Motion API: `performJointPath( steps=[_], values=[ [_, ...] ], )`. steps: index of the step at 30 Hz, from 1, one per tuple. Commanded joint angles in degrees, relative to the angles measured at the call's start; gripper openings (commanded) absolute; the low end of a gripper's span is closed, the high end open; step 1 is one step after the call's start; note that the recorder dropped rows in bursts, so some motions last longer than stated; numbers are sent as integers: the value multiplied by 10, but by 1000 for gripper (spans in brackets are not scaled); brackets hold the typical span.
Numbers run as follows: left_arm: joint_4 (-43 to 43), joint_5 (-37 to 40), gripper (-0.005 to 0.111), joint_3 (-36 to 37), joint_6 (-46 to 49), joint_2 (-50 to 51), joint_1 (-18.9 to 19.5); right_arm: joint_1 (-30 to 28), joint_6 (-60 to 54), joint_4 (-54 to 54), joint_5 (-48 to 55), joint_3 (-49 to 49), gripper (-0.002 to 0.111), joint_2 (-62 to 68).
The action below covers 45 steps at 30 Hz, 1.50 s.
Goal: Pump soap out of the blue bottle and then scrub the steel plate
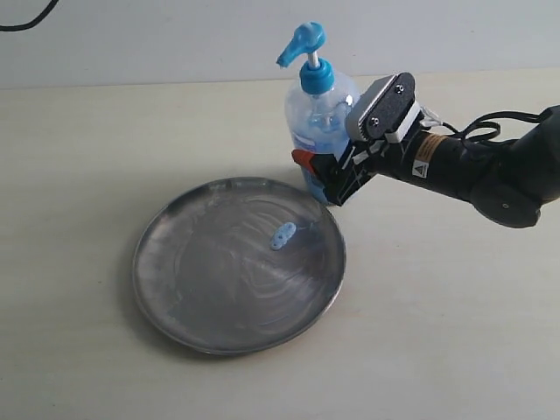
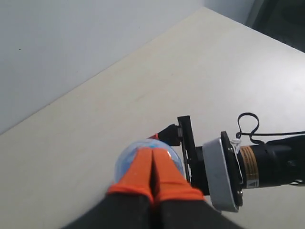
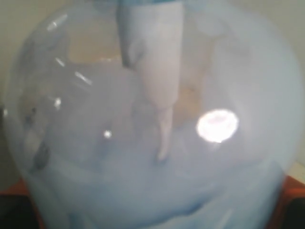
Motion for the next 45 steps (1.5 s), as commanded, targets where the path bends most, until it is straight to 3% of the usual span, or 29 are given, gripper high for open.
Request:
performJointPath(
  steps=[1, 21, 29, 38, 41, 45],
  values=[
    [11, 6, 0, 14, 1, -7, 1, 1, 12, 53, -24, -2, 0, -10],
    [-2, -58, 0, 151, 1, -60, 2, 1, 89, 165, -2, -4, 0, -10],
    [-5, -71, 0, 170, -1, -87, 2, 1, 178, 163, 12, -39, 0, 5],
    [-5, -70, 0, 170, -1, -88, 2, 1, 147, 130, 40, -48, 0, 14],
    [-5, -70, 0, 170, -1, -88, 2, 1, 127, 106, 40, -48, 7, 14],
    [-5, -70, 0, 170, -1, -88, 2, 1, 127, 101, 42, -48, 31, 14]
  ],
)
